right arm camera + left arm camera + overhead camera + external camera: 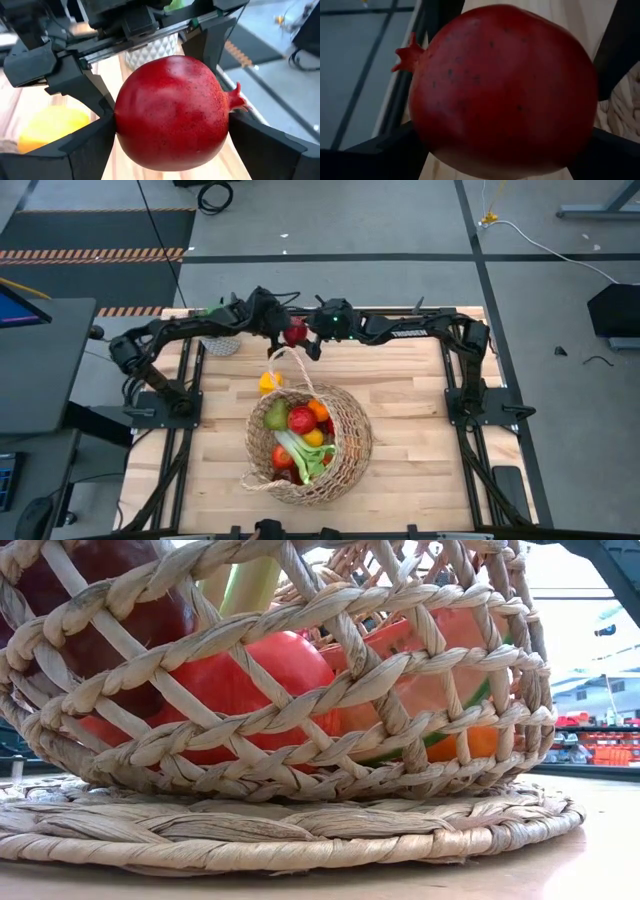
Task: Build produce basket
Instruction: Put the pomegranate into the basket
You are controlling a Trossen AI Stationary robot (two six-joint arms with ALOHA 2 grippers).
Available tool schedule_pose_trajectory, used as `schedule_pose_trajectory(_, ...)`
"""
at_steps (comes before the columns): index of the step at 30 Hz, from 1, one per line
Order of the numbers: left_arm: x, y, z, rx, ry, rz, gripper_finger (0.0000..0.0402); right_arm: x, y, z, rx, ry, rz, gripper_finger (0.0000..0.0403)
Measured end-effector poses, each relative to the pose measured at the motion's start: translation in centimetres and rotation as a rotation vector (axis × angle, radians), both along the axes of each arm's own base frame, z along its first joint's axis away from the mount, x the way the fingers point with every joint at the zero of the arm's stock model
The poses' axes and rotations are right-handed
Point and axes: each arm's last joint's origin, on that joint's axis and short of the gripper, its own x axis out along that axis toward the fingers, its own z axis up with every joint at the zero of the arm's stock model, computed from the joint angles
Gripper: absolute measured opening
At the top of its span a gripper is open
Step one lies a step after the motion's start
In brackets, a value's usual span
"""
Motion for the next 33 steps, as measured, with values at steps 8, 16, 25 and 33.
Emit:
schedule_pose_trajectory(8, -1.5, -1.0, 4.3, 0.1, -0.109, 0.023, 0.0389, -0.4, 0.4, 3.7, -0.1, -0.149, 0.021, 0.0382)
schedule_pose_trajectory(16, -3.0, -2.4, 8.8, 0.204, -0.28, 0.016, 0.0389, -1.1, 1.1, 7.8, -0.208, -0.336, 0.071, 0.0381)
schedule_pose_trajectory(25, -3.8, -5.4, 12.7, 0.2, -0.392, -0.027, 0.0389, -0.5, 3.8, 9.7, -0.228, -0.479, 0.15, 0.0381)
schedule_pose_trajectory(33, -3.1, -9.0, 13.6, 0.174, -0.438, -0.153, 0.0389, -0.2, 7.7, 10.8, -0.237, -0.517, 0.238, 0.0381)
